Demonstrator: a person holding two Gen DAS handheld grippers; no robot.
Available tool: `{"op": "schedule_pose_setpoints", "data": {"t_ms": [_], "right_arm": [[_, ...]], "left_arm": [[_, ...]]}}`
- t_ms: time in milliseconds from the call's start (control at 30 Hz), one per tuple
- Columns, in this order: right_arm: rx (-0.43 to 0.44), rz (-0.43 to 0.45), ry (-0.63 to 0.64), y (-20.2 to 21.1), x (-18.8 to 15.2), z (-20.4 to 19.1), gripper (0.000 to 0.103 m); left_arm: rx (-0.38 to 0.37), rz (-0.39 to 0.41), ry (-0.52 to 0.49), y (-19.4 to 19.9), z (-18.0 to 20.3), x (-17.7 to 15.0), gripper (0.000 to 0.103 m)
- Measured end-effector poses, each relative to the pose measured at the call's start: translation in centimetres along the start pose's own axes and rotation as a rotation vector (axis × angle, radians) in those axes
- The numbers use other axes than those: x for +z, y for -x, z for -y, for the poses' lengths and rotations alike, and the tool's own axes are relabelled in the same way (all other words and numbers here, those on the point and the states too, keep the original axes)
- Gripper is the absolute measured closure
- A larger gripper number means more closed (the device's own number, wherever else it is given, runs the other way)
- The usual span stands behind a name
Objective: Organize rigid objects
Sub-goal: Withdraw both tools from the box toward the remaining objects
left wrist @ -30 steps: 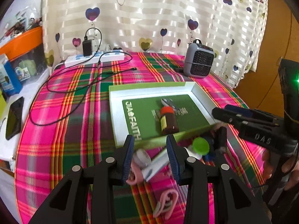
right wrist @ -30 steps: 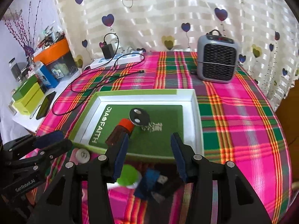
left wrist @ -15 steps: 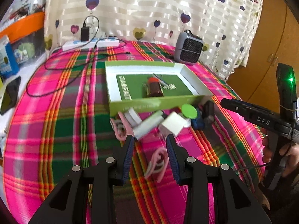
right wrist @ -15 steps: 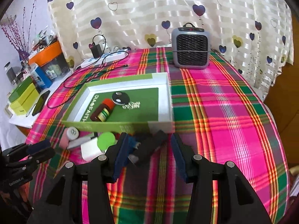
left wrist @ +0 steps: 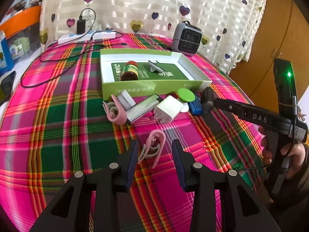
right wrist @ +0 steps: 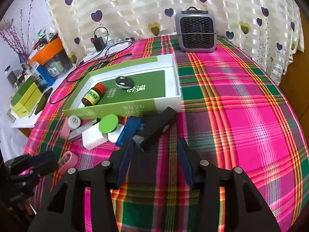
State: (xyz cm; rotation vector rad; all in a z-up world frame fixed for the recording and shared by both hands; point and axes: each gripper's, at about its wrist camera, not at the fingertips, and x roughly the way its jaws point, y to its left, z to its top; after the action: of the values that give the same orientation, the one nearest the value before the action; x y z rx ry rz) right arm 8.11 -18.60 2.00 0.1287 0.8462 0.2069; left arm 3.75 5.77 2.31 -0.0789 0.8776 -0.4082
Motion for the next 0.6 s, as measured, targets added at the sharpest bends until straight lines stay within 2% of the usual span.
{"op": "schedule_pose_setpoints", "data": {"t_ms": [367,600], "right_arm": [[-0.029,-0.019,-0.062,-2.0,0.8,-0.2,0.055],[-0.044,-0.017,-0.05,-1.7,0.5,-0.2,0.055]], "left_arm": [[0.004,-0.049,0.004,-1.7,0.1,-0.6,0.068],[-0.003,-0.045,0.008,-1.8,-0.1,-0.5,0.068]]}}
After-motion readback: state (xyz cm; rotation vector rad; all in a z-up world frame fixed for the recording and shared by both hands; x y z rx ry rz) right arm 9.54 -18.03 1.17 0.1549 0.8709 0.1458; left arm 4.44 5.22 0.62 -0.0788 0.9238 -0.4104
